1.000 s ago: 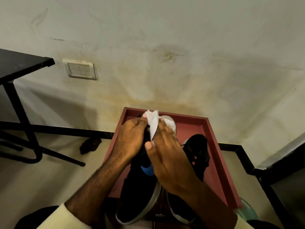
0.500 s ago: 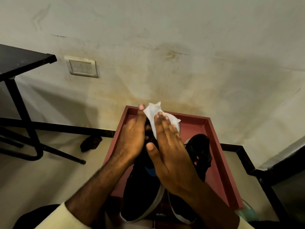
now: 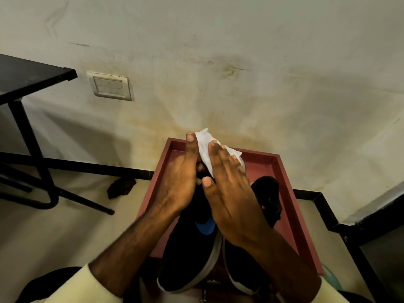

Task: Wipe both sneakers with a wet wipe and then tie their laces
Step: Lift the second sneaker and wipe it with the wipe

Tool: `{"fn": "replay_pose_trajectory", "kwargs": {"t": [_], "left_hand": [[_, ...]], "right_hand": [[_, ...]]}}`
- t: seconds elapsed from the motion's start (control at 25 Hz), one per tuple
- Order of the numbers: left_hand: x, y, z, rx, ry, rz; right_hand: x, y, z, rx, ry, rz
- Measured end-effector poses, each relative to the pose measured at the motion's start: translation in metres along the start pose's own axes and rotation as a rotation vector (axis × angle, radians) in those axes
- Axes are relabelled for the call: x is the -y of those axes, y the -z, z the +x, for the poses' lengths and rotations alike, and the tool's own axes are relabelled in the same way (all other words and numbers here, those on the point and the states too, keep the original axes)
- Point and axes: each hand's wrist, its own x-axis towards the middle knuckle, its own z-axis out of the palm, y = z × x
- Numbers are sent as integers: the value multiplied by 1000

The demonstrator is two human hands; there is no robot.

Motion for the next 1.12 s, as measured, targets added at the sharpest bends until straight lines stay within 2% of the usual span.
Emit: {"fn": "replay_pose_trajectory", "kwargs": {"t": [0.08,0.2,0.36,0.52,0.64,0.76,0.92,1.04,1.12], "left_hand": [[5,13,15,-77,79,-23],[9,36,38,-250,222,-261],[11,43,45,-415,271,-231],[16,41,42,-416,336,-216],[17,29,37,-323,280,-146],[25,24,40,-292,299,-127],[35,42,57,-396,340,-142],[44,56,61,-442,380,-140],[44,63,63,-440,392,-172]], "right_hand": [[8,-5,-10,90,33,17],[20,-22,-36,228,75,-1],[18,-42,-60,252,147,-158],[19,-43,-68,230,119,-211],[17,-30,-48,159,-3,-59],[13,-11,-29,180,-54,67],[19,-21,-47,344,62,-70],[14,-45,-68,321,216,-295],[11,-58,-78,336,275,-356]]}}
